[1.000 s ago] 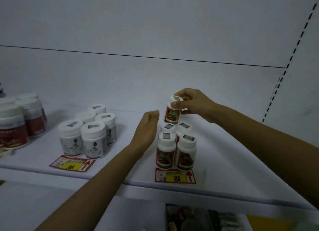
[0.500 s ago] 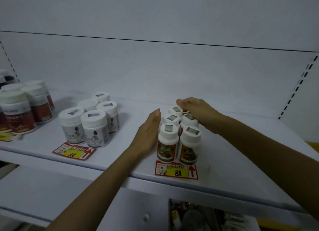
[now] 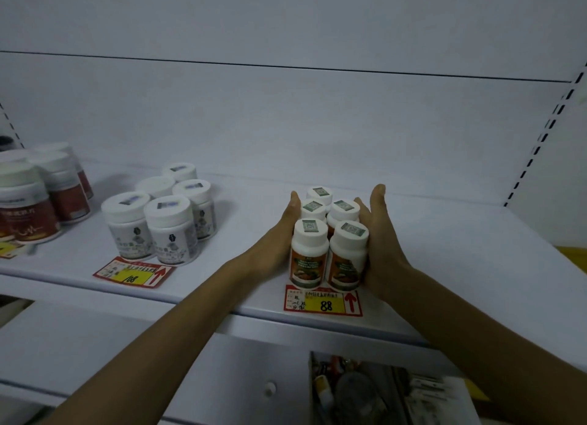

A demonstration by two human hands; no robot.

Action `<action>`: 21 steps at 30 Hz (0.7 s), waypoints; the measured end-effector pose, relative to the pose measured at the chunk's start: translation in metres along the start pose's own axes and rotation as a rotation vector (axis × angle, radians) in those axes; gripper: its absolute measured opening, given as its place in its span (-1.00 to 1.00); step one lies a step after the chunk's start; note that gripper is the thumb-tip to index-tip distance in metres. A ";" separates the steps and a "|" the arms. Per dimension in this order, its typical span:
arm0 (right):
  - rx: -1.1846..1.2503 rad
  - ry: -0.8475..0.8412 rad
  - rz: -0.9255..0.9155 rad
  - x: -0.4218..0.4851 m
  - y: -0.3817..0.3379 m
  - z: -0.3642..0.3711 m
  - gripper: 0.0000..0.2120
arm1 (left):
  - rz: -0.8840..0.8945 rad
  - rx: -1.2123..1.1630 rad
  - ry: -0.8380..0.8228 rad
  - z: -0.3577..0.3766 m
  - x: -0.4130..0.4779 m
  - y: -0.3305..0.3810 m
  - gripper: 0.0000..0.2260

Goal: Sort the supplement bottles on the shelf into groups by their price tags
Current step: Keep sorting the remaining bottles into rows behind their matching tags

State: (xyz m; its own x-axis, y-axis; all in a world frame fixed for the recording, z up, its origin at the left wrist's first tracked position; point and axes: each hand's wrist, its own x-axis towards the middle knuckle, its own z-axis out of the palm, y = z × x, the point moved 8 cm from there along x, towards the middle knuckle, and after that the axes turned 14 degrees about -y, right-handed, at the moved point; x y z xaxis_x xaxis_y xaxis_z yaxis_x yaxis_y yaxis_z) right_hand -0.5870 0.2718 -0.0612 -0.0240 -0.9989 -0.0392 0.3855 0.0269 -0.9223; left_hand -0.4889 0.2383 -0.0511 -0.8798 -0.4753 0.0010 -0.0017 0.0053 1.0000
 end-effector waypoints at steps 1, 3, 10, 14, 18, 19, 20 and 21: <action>-0.006 0.000 -0.004 0.000 0.000 0.000 -0.31 | -0.005 0.015 -0.012 -0.002 0.001 -0.002 -0.61; 0.010 -0.003 -0.007 0.001 0.001 -0.002 -0.30 | -0.021 0.002 -0.056 -0.004 0.003 -0.006 -0.58; -0.010 0.028 0.002 -0.003 0.003 -0.005 -0.29 | -0.040 0.085 -0.095 -0.002 0.004 -0.002 -0.54; -0.018 0.086 -0.012 -0.007 0.001 -0.005 -0.30 | -0.033 -0.004 -0.147 0.004 0.006 -0.005 -0.43; -0.048 0.120 -0.028 -0.009 -0.004 -0.003 -0.29 | -0.008 -0.005 -0.157 0.005 0.009 -0.002 -0.42; -0.051 0.125 -0.028 -0.010 -0.005 -0.002 -0.29 | -0.006 0.003 -0.153 0.004 0.010 -0.002 -0.43; -0.049 0.127 -0.028 -0.012 -0.006 0.000 -0.30 | -0.003 0.020 -0.137 0.001 0.012 -0.002 -0.43; -0.057 0.143 -0.028 -0.014 -0.007 0.001 -0.29 | 0.001 0.043 -0.122 -0.001 0.012 -0.001 -0.44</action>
State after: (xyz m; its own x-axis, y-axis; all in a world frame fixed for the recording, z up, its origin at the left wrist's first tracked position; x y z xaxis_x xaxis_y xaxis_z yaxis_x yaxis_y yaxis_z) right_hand -0.5880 0.2856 -0.0536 -0.1670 -0.9839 -0.0637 0.3300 0.0050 -0.9440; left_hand -0.4987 0.2316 -0.0521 -0.9310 -0.3649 -0.0013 -0.0190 0.0450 0.9988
